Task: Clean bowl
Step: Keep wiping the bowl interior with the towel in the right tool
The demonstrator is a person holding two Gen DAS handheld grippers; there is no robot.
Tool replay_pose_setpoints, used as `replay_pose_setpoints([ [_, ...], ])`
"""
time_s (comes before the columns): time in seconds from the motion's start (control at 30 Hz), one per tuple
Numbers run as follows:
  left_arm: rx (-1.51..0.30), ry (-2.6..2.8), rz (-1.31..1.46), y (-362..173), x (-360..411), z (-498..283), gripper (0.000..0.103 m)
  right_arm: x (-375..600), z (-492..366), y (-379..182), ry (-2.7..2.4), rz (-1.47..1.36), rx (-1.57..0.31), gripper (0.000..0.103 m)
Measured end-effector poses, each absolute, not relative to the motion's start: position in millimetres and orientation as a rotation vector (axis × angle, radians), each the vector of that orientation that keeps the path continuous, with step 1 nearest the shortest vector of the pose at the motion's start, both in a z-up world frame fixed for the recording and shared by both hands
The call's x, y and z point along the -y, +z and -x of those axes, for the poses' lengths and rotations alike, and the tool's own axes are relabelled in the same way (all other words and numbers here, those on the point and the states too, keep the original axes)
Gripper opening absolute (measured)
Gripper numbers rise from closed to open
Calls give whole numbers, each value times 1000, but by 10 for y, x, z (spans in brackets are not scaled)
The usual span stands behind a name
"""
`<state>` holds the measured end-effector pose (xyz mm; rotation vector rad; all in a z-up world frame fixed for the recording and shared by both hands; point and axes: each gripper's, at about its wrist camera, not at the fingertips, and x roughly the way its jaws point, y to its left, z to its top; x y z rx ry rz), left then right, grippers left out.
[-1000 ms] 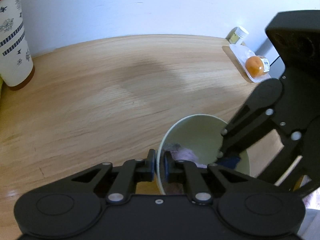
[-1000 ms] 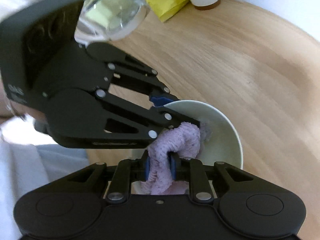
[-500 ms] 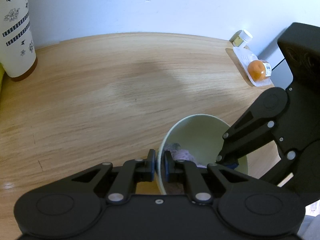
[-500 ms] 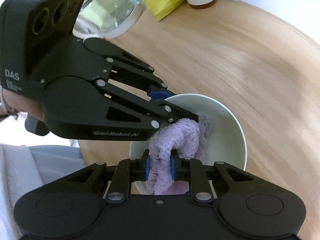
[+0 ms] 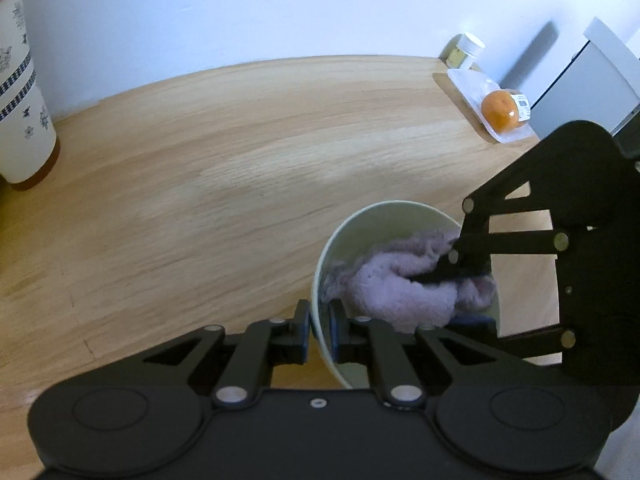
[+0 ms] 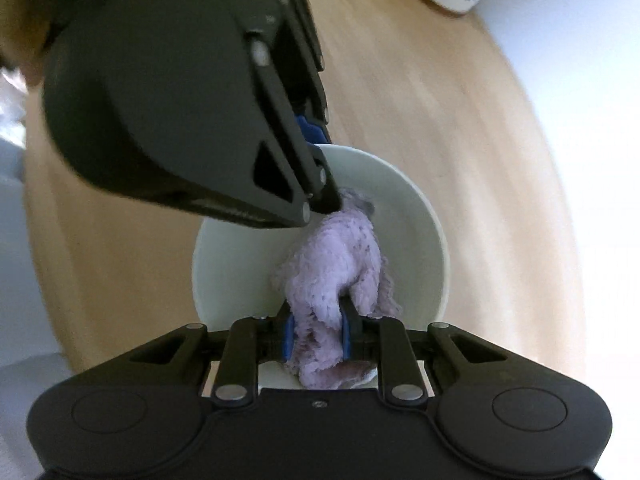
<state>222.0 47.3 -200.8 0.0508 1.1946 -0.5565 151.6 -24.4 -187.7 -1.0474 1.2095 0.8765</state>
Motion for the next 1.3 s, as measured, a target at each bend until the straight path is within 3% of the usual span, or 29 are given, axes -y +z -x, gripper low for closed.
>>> replay_pose_setpoints([
  [0.3, -1175, -632, -118, -2009, -422, -2203, 14, 256, -1179, -1839, 763, 1190, -970, 22],
  [0.63, -1162, -653, -168, -1997, -378, -2180, 14, 374, -1404, -1680, 767, 881, -907, 21],
  [0.73, -1163, -650, -167, -1993, -377, -2199, 14, 440, -1567, -1625, 840, 731, -940, 22],
  [0.97, -1173, -638, -149, -1973, -389, -2225, 14, 582, -1708, -1712, 934, 728, -1017, 24],
  [1.3, -1191, -559, -21, -1973, -483, -2274, 6, 427, -1910, -1971, 1012, 645, -1327, 25],
])
